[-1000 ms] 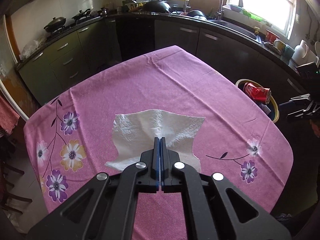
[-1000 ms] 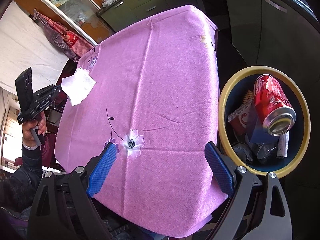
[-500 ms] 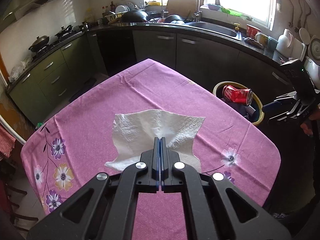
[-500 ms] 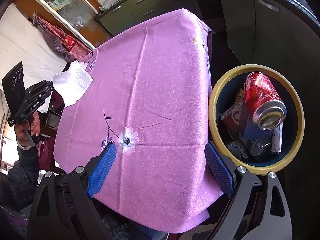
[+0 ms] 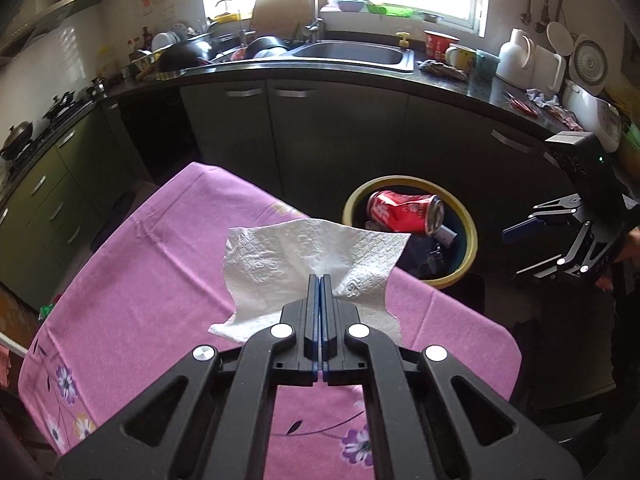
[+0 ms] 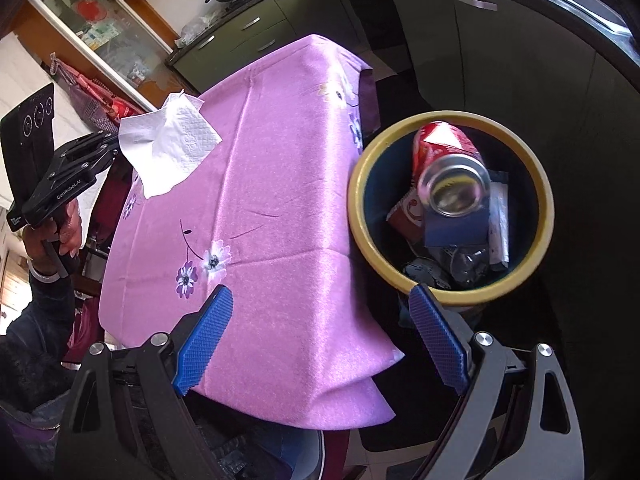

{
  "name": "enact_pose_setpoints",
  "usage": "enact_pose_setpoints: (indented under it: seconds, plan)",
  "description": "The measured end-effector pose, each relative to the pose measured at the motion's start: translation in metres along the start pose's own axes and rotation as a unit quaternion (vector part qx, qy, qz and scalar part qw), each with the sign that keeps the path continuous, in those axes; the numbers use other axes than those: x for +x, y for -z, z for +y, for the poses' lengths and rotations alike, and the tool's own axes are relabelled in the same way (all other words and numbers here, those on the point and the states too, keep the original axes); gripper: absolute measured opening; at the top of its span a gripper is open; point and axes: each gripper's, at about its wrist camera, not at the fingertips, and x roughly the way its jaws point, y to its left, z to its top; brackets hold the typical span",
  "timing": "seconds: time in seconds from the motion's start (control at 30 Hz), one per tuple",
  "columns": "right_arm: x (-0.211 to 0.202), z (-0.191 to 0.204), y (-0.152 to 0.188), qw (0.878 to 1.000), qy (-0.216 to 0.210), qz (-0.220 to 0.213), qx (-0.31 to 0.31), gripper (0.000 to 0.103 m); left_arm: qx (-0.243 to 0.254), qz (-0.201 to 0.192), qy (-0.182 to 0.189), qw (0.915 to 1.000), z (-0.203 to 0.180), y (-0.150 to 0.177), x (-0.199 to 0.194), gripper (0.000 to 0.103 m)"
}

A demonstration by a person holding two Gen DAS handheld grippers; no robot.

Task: Collect trash
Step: 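Carry the napkin over the bin and open the left gripper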

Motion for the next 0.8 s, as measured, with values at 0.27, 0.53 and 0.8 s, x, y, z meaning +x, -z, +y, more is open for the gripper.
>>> enact_pose_setpoints:
  seconds: [0.27, 0.53, 0.8]
  plan:
    - [-0.021, -0.047, 0.025, 0.998, 0.005, -0.023, 0.053, 0.089, 0.043, 0.024, 0.066, 0.9966, -0.068, -0.054, 0.084, 0.000]
    - [-0.024, -0.074, 0.037, 0.997, -0.006, -0.027, 0.078, 0.089, 0.062, 0.055, 0.107, 0.9908, -0.131, -0.063, 0.146, 0.001]
    - [-0.021, -0.086, 0.044, 0.996, -0.021, -0.028, 0.088, 0.089, 0.082, 0.051, 0.057, 0.9937, -0.147, -0.055, 0.171, 0.002]
